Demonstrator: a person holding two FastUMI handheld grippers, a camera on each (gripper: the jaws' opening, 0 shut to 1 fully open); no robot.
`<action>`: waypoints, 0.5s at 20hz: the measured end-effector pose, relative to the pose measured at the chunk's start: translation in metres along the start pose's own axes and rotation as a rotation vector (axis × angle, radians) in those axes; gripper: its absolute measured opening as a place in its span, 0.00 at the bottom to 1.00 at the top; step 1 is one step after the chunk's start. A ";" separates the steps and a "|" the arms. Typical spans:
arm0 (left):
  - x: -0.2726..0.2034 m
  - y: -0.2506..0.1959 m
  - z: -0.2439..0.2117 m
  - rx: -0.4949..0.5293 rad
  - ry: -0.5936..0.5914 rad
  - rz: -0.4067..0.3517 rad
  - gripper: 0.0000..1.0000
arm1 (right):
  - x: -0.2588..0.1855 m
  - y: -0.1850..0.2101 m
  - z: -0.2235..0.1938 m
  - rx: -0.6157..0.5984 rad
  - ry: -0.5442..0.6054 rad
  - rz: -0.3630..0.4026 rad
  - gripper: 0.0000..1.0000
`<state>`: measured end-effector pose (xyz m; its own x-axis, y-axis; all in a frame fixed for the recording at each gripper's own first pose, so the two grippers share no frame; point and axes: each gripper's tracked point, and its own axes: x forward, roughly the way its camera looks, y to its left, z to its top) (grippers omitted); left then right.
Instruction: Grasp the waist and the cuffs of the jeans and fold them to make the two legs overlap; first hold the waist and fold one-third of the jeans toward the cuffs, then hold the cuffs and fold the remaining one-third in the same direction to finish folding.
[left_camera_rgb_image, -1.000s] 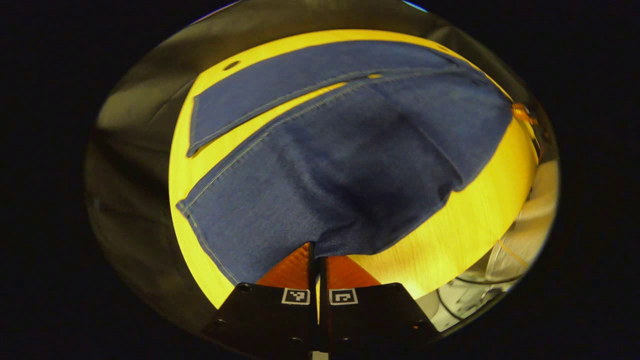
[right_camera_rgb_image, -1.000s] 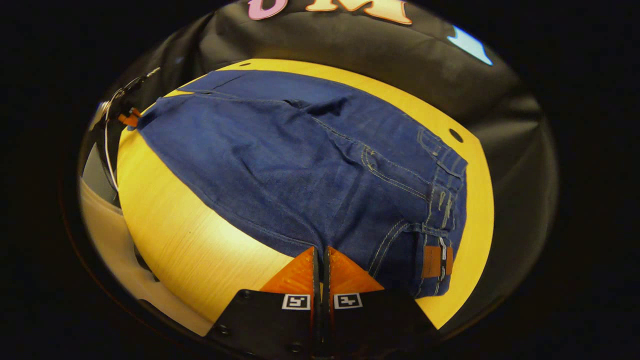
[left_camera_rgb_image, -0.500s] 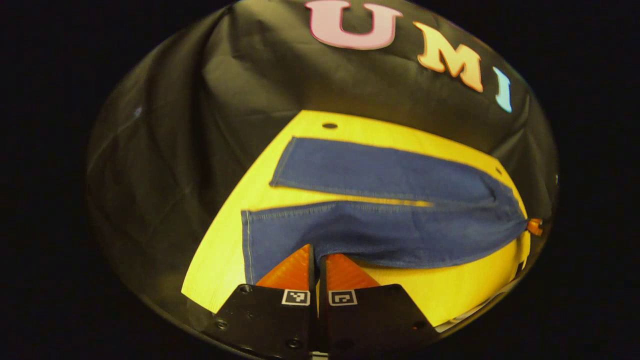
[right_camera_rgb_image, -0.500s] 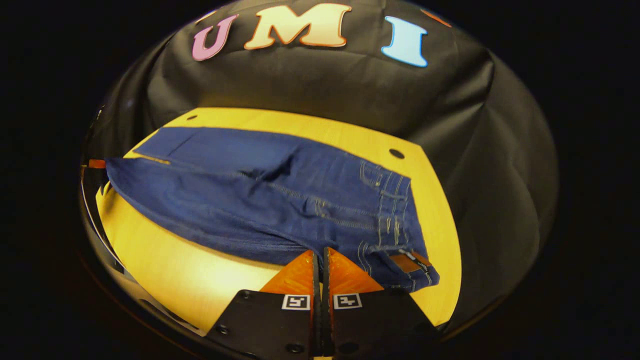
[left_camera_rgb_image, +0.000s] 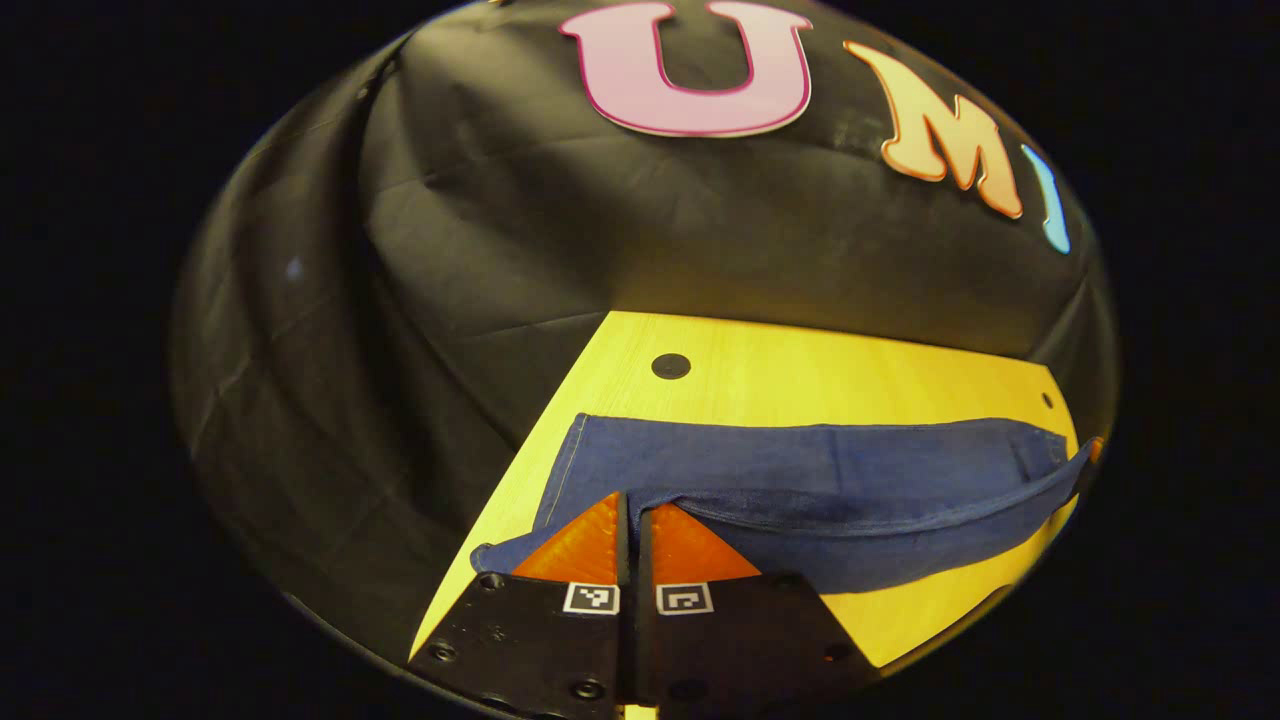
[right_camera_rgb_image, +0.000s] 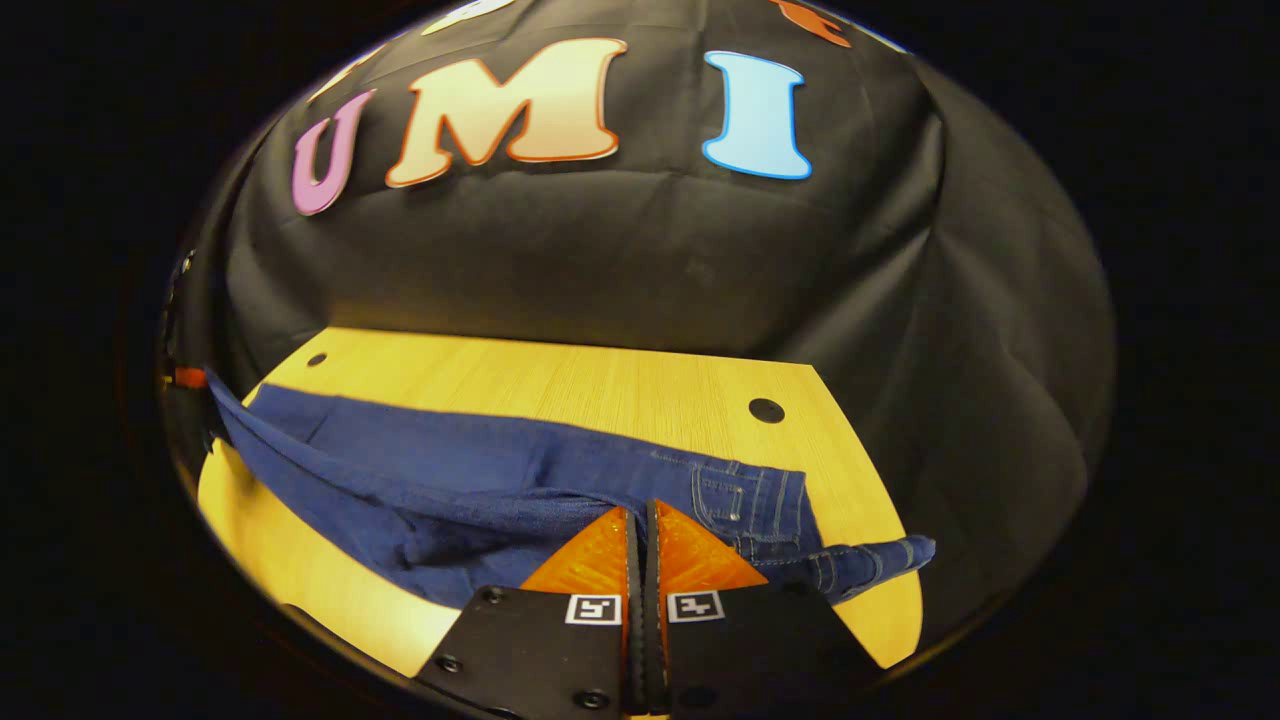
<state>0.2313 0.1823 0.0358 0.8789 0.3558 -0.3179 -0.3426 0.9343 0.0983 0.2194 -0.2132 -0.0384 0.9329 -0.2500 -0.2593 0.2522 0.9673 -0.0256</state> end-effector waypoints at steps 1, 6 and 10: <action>0.016 -0.003 0.005 0.027 0.004 0.024 0.00 | 0.016 0.002 0.006 0.018 -0.016 -0.018 0.03; 0.067 -0.023 0.007 0.092 -0.002 0.134 0.00 | 0.099 0.013 0.004 0.125 -0.053 -0.079 0.02; 0.107 -0.028 -0.010 0.063 0.014 0.173 0.02 | 0.140 0.017 -0.038 0.173 0.030 -0.048 0.03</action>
<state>0.3320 0.1939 -0.0105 0.8038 0.5113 -0.3041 -0.4665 0.8589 0.2111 0.3444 -0.2302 -0.1121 0.9113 -0.2918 -0.2906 0.3390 0.9322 0.1271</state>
